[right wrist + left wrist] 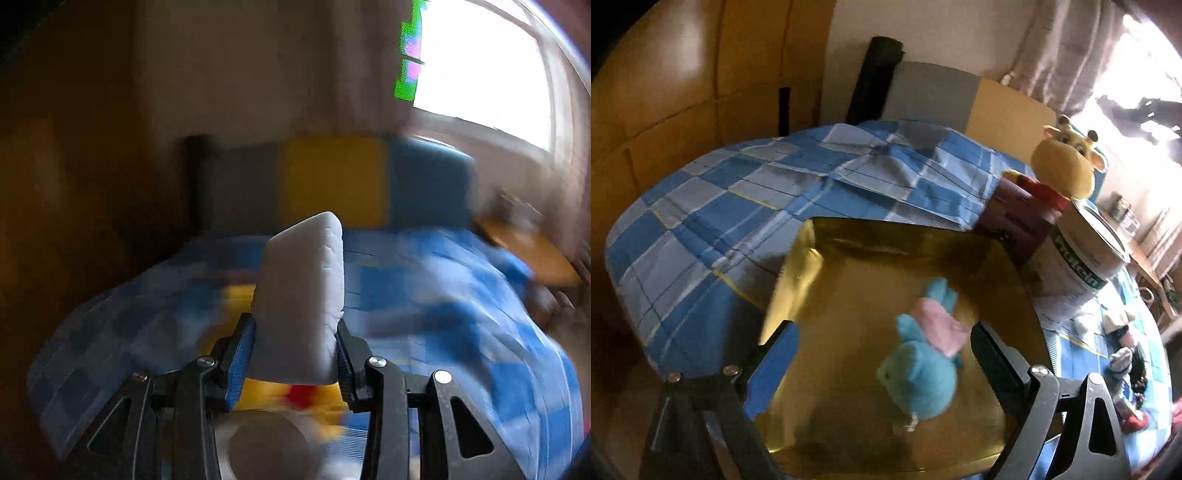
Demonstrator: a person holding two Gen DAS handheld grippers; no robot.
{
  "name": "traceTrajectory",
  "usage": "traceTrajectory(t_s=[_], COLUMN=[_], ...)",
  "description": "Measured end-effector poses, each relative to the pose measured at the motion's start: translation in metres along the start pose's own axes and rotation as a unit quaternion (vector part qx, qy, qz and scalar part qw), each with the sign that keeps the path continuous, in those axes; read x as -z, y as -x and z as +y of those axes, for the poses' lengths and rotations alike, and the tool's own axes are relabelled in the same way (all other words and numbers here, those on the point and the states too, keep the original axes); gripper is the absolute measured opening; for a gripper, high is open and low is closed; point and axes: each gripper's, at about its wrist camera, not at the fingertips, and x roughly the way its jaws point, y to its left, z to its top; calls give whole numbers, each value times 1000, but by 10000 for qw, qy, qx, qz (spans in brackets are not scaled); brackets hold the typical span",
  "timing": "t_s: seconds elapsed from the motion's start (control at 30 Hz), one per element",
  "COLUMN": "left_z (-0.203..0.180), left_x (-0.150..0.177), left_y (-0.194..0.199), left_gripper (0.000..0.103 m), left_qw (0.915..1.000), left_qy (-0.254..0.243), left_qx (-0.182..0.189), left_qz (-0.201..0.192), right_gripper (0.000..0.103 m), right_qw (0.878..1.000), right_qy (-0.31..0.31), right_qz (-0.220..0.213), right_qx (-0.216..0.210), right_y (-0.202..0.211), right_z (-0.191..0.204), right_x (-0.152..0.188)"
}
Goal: Organize soft objects
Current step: 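Lower the teal plush into the gold tray and open the left gripper while the right carries the sponge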
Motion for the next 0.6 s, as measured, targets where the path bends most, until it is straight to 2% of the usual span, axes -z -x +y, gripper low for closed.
traceTrajectory(t_s=[0.1,0.23,0.4,0.6], left_z=[11,20,28,35], left_x=[1,2,6,9], left_y=[6,12,19,24], left_gripper=[101,103,103,103], left_qw=[9999,9996,9986,9974], left_qy=[101,148,257,319], left_qx=[-113,-221,-444,-625], left_qz=[-83,-128,-151,-144], right_gripper=[40,40,40,46], right_qw=[9953,9825,9709,9709], right_qy=[647,1042,1156,1233], right_qz=[451,1266,1956,2048], right_qx=[-566,-887,-763,-176], right_y=[-11,-38,-68,-84], right_z=[61,112,131,135], right_x=[36,104,171,208])
